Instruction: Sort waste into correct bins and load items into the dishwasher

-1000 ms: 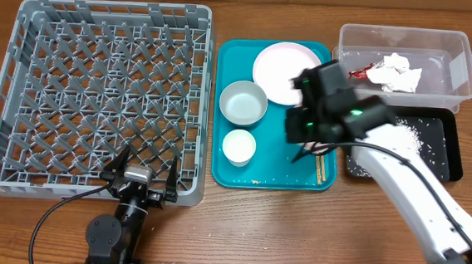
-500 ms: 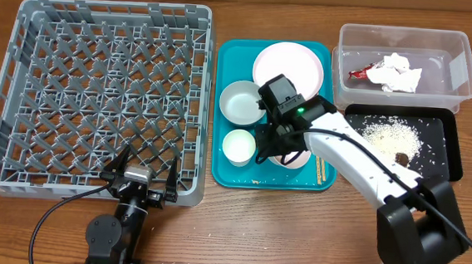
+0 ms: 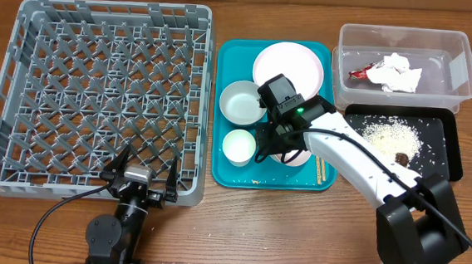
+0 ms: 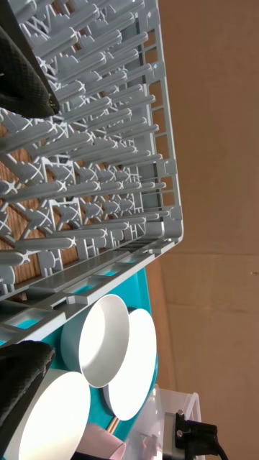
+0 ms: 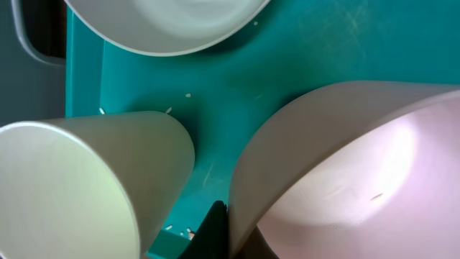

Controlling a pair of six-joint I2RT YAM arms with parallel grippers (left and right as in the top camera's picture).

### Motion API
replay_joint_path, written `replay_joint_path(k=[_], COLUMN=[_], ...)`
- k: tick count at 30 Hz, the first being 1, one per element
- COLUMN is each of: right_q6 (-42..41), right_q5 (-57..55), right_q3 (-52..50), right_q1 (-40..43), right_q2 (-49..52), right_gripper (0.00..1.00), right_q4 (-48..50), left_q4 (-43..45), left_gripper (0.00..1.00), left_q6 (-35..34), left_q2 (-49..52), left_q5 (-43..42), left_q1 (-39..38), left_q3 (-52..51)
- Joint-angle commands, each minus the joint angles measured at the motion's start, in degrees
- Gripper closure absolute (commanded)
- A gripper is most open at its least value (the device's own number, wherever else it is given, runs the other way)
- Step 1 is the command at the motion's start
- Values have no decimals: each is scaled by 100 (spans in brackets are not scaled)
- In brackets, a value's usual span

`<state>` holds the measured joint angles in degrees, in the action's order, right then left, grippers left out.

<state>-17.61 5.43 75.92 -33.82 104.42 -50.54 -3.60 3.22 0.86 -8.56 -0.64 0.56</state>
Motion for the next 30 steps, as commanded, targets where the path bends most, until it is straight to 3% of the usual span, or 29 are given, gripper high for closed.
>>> replay_joint_path(k=[1, 4, 7, 10, 18, 30], right_q6=[-24, -26, -26, -26, -48, -44], right_q5=[-153, -146, -146, -125, -11, 560], right_q3=[92, 92, 92, 92, 245, 1609], right_q1=[9, 9, 9, 9, 44, 363], right_q2=[-2, 9, 9, 9, 4, -245], right_gripper=[96, 95, 77, 69, 66, 60], right_q4=[26, -79, -157, -160, -186, -1237], left_q4=[0, 4, 7, 20, 411, -955], left_gripper=[0, 0, 0, 0, 0, 0], left_q6=[90, 90, 92, 107, -310, -365], left_q2=[-61, -61, -61, -61, -61, 243], left_q5=[17, 17, 22, 254, 918, 911], left_q1=[37, 37, 35, 37, 37, 35], left_q3=[-28, -28, -28, -28, 168, 1705])
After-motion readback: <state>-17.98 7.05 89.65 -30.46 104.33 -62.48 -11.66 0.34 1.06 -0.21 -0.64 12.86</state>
